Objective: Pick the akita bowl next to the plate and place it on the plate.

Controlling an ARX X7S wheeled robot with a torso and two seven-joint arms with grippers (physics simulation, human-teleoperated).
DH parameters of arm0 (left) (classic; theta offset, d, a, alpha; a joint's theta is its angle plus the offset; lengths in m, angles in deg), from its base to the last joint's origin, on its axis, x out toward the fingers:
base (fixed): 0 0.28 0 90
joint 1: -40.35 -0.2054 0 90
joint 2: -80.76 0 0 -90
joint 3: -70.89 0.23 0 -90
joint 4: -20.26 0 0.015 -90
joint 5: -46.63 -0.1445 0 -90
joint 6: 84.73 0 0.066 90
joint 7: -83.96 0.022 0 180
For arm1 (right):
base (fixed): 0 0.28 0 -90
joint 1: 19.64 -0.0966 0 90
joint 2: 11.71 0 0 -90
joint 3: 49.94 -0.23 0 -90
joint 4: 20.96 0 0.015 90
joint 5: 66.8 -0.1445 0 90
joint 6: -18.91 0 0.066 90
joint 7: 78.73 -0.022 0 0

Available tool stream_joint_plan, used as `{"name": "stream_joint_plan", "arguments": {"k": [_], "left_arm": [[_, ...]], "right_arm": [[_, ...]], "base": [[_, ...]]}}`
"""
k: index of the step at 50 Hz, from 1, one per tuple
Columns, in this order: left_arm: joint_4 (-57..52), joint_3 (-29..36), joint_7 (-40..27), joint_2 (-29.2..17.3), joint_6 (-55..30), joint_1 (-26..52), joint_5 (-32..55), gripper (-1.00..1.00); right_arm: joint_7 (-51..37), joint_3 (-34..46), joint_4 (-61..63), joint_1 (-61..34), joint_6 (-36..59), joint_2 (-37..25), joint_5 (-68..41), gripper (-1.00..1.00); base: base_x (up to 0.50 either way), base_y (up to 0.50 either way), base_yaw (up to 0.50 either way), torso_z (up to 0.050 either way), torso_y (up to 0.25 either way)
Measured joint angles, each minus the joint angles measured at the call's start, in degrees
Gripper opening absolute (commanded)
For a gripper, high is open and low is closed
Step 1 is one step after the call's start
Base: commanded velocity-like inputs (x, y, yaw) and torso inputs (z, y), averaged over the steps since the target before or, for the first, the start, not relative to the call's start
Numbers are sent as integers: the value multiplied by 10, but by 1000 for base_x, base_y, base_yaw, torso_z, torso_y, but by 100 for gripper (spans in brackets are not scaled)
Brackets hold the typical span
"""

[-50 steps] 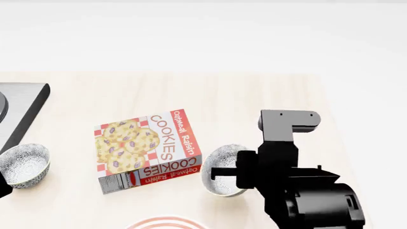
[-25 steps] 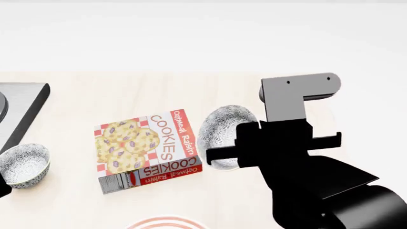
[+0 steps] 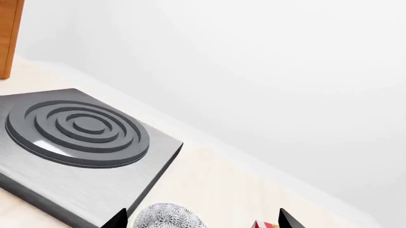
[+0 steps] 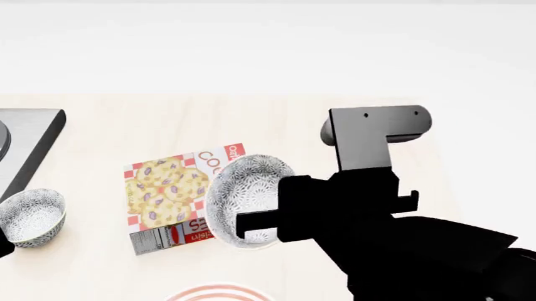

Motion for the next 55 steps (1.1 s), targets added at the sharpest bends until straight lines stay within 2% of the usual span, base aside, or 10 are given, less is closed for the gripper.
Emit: {"name": "stream_joint_plan", "arguments": {"k": [18,55], "left_arm": [[2,2,-1,-1,4,-1,1,100],[22,7,6,-1,19,2,-1,100]], "right_arm": [[-52,-9,-35,36,-4,2,-132,-100],[41,84,-45,134,-81,-17,-119,-100]], "base": [[0,0,0,0,1],[0,0,0,0,0]]}}
